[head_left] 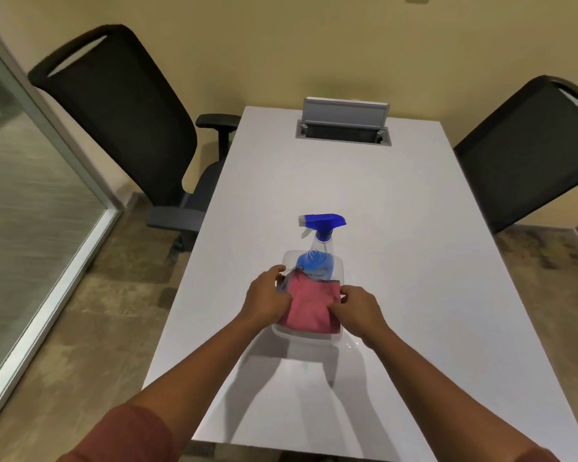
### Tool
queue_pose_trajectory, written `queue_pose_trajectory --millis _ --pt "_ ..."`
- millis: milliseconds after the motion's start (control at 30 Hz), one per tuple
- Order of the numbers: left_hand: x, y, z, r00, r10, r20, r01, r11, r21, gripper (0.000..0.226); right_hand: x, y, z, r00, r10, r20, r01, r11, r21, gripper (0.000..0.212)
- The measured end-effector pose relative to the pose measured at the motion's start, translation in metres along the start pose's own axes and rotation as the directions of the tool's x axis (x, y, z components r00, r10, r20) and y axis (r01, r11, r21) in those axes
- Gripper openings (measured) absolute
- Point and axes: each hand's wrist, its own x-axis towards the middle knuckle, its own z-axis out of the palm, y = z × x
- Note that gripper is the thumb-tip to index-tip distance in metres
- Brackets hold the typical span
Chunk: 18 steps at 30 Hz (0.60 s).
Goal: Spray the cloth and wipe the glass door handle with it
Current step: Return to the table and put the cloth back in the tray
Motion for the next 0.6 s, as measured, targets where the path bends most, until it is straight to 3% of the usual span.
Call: queue_pose_trajectory --millis 133,400,500,600 --pt "0.001 -0.008 0.016 0.985 0.158 0.068 -0.168 0.97 0.176 0.049 0.006 -0.004 0.005 1.0 -0.02 -0.021 0.015 0.97 -0.244 0.015" --pt "0.015 -0.019 0.036 0.956 0.241 0.166 -0.292 0.831 0.473 0.069 0.008 0.002 0.018 0.994 -0.11 -0.021 0.088 0.887 -0.454 0.011" --pt "0.019 -0.021 0.032 0.942 0.291 0.166 -0.33 0.725 0.604 0.075 0.01 0.002 0.017 0.983 -0.177 -0.054 0.115 0.813 -0.57 0.032" --pt "0.026 -0.024 0.028 0.932 0.337 0.132 -0.337 0.672 0.659 0.059 0.011 0.001 0.012 0.97 -0.225 -0.086 0.129 0.787 -0.603 0.038"
